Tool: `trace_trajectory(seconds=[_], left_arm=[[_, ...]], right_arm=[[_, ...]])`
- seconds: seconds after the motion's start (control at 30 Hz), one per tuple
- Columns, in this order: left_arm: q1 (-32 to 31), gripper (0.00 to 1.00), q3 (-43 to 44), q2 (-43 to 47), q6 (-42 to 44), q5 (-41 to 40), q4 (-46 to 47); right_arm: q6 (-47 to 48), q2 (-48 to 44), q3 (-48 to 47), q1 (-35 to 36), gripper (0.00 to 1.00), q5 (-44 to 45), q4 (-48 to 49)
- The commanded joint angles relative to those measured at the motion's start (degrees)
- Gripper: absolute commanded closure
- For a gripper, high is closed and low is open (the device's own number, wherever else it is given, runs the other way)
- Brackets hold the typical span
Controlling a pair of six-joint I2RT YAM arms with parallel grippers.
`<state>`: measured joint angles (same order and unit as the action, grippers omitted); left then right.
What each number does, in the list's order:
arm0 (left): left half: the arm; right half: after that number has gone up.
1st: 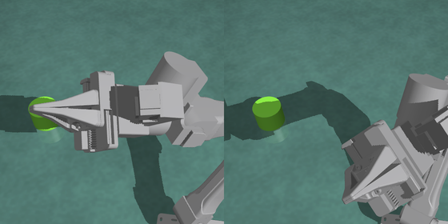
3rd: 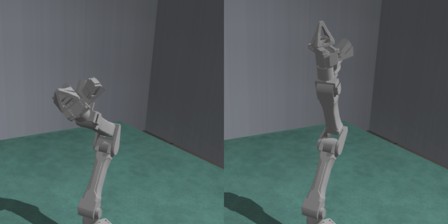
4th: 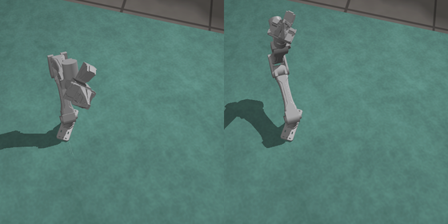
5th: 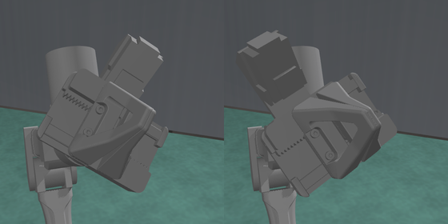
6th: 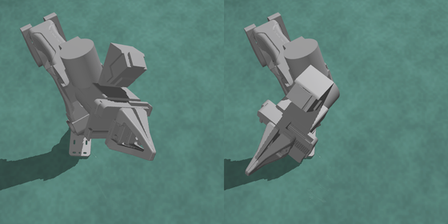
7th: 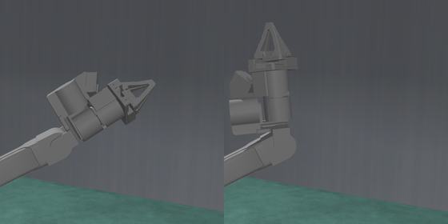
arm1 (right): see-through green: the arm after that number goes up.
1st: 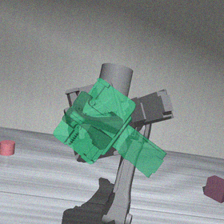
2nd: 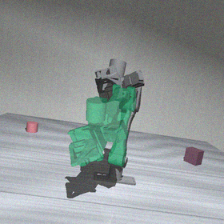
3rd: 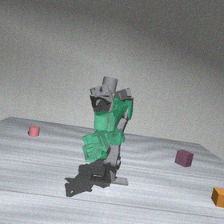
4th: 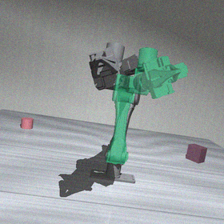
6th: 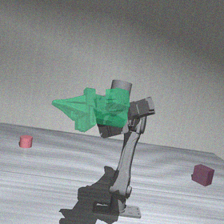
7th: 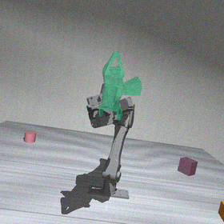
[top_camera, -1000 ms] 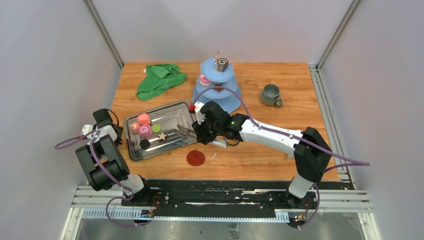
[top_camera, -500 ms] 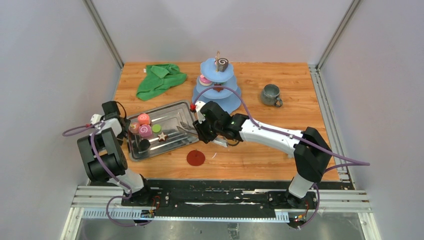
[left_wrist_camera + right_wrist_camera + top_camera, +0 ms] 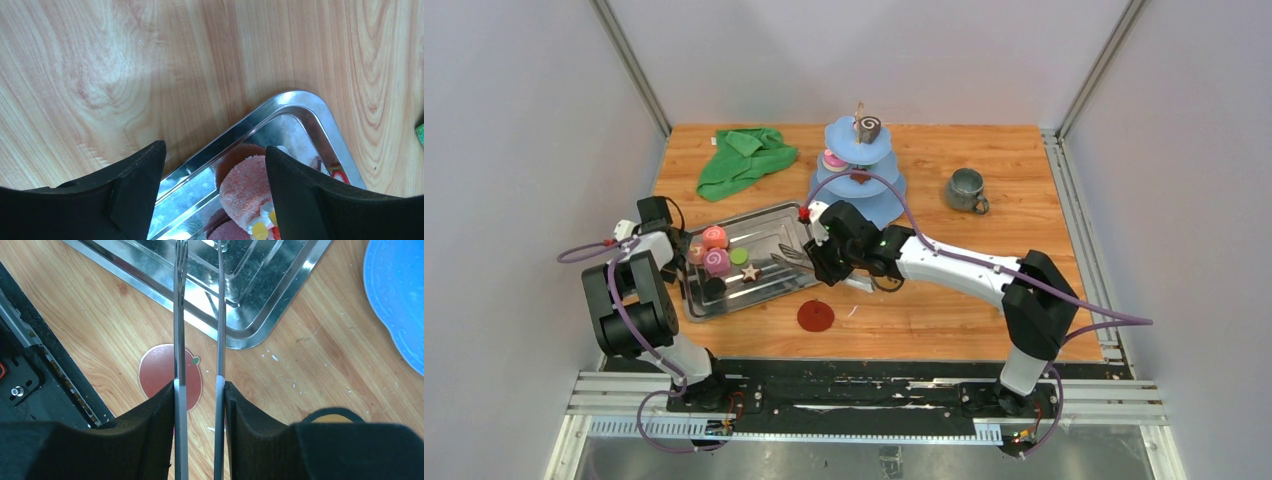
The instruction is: Serve the afternoon tea
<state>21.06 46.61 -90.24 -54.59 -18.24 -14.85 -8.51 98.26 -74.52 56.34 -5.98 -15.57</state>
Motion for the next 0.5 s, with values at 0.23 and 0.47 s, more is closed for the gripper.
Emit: trace_trajectory(seconds=[0.23,0.47], left_arm=[[-0.33,0.18,1.97,1.04,0.82,0.73,-6.86],[-0.32,0.17,5.80,6.56,5.48,4.54,-9.58]], right_arm=[[1.99,6.67,-6.05,2.28,0.57,-2.20,1.90],[2.58,7.21,-5.61,2.29,0.55,-2.00,1.98]])
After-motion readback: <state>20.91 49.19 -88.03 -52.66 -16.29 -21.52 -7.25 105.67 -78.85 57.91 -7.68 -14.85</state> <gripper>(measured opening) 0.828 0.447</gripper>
